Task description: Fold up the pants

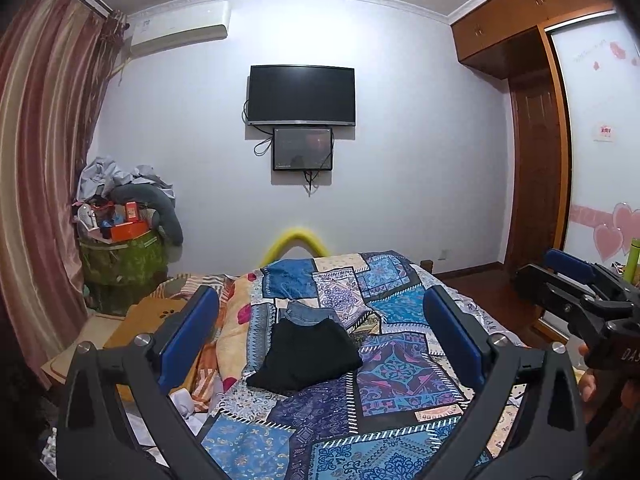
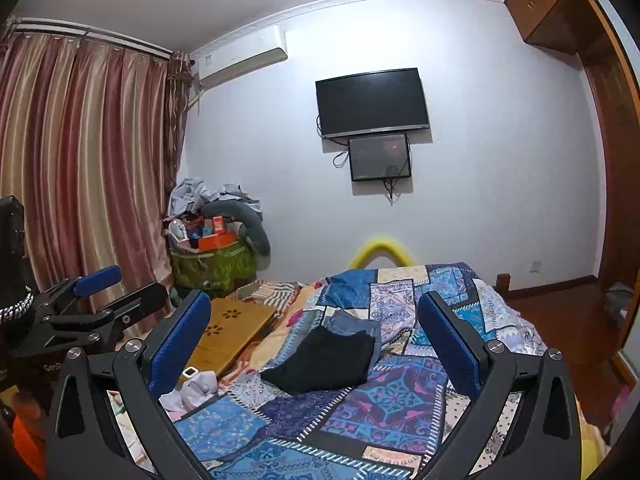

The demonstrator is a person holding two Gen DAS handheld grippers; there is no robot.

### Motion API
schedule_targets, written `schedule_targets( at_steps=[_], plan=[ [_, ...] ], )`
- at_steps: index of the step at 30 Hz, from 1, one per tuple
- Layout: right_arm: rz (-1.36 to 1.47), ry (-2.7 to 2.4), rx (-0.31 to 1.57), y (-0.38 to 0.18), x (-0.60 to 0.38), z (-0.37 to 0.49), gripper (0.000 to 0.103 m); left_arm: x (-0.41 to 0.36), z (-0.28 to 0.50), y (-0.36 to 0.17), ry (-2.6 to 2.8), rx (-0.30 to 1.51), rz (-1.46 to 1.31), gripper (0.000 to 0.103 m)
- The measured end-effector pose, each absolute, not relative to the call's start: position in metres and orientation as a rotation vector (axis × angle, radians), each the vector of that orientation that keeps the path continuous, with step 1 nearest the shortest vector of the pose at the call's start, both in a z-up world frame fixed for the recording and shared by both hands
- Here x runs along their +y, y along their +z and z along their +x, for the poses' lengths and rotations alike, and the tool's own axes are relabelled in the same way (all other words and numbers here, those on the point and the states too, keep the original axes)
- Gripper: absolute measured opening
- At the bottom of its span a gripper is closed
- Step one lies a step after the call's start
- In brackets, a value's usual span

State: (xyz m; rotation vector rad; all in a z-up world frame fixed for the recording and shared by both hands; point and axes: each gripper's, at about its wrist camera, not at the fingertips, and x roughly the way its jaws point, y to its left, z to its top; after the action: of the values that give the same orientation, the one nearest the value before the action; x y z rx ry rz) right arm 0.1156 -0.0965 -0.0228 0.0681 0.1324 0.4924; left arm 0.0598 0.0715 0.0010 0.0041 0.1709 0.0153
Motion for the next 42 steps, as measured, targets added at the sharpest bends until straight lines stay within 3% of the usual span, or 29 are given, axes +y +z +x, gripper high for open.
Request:
schedule_targets(
  at_steps=[42],
  plan=[
    [0.056,0.476,0.149,-0.0214,-0.0975,0.118,0.103,0.0738,0.068,-0.0042,-0.04,0.198,-0.024,0.103]
  ],
)
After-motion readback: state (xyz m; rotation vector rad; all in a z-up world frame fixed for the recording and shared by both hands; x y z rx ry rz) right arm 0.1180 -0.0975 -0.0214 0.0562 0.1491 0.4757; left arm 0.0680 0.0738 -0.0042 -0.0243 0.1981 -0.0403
